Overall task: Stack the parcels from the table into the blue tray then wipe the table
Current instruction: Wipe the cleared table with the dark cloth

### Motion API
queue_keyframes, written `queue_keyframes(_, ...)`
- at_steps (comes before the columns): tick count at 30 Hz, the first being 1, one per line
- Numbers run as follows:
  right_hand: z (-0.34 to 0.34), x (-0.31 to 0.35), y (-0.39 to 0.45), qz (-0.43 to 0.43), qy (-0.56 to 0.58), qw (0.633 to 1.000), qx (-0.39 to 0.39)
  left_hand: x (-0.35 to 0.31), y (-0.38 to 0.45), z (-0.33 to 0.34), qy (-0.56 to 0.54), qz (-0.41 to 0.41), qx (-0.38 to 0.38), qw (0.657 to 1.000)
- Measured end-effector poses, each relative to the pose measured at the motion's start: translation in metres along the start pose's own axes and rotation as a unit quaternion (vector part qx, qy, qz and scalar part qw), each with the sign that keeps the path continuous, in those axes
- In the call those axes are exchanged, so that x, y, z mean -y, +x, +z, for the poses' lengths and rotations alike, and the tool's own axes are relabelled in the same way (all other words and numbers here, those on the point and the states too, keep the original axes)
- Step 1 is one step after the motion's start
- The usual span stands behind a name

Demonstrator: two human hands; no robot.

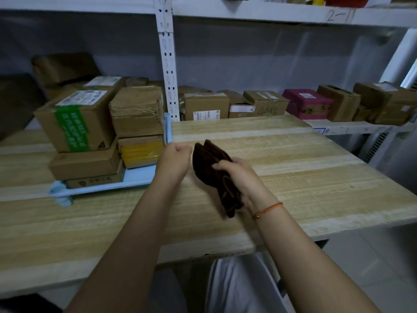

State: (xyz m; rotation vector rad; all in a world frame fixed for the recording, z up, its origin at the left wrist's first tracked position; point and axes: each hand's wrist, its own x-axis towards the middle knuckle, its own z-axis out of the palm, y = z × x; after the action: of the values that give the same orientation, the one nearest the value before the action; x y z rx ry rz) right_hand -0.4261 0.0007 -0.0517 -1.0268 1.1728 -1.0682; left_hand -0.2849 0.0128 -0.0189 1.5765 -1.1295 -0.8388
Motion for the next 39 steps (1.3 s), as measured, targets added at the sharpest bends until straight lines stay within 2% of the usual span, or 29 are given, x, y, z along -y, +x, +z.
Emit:
queue_keyframes(2, -0.004, 0.010, -0.003, 0.054, 0.106, 0.990, 0.071, -0.005, -0.002, -0.003, -0.053, -0.043, 0.042, 0.997)
queue_keyframes(4, -0.006, 0.014, -0.004, 0.104, 0.167, 0.971, 0.139, -0.009, -0.004, -0.007, -0.134, -0.096, 0.105, 0.981)
queue_keyframes(7, -0.008, 0.012, 0.001, 0.154, 0.248, 0.935, 0.203, -0.008, -0.004, -0.009, -0.197, -0.091, 0.144, 0.965)
queue_keyframes(11, -0.017, 0.006, 0.006, 0.210, 0.357, 0.872, 0.260, -0.011, -0.004, -0.013, -0.197, -0.050, 0.052, 0.978)
queue_keyframes(16, -0.026, -0.001, 0.009, 0.181, 0.333, 0.866, 0.326, -0.017, 0.003, -0.031, -0.188, -0.019, -0.070, 0.979)
queue_keyframes(18, -0.011, 0.007, 0.012, 0.163, 0.292, 0.902, 0.274, -0.015, 0.009, -0.042, -0.142, 0.003, -0.110, 0.984)
queue_keyframes(20, 0.015, 0.019, 0.018, 0.124, 0.207, 0.955, 0.172, -0.012, 0.016, -0.056, -0.064, 0.022, -0.164, 0.984)
queue_keyframes(21, 0.028, 0.025, 0.022, 0.088, 0.143, 0.978, 0.122, -0.011, 0.019, -0.062, -0.017, 0.028, -0.198, 0.980)
queue_keyframes(23, 0.055, 0.031, 0.033, -0.010, 0.021, 0.998, 0.055, -0.007, 0.021, -0.075, 0.074, 0.030, -0.261, 0.962)
queue_keyframes(25, 0.078, 0.032, 0.040, -0.085, -0.106, 0.991, 0.009, -0.003, 0.019, -0.082, 0.145, 0.037, -0.292, 0.945)
queue_keyframes(28, 0.104, 0.031, 0.045, -0.143, -0.264, 0.953, -0.037, 0.005, 0.019, -0.085, 0.241, 0.049, -0.299, 0.922)
queue_keyframes(34, 0.122, 0.011, 0.056, -0.149, -0.410, 0.899, -0.045, 0.022, 0.024, -0.075, 0.362, 0.029, -0.232, 0.903)
queue_keyframes(36, 0.120, 0.006, 0.059, -0.142, -0.449, 0.881, -0.033, 0.028, 0.025, -0.072, 0.400, 0.022, -0.246, 0.883)
queue_keyframes(39, 0.118, 0.005, 0.059, -0.160, -0.475, 0.864, -0.042, 0.032, 0.025, -0.068, 0.465, 0.050, -0.291, 0.835)
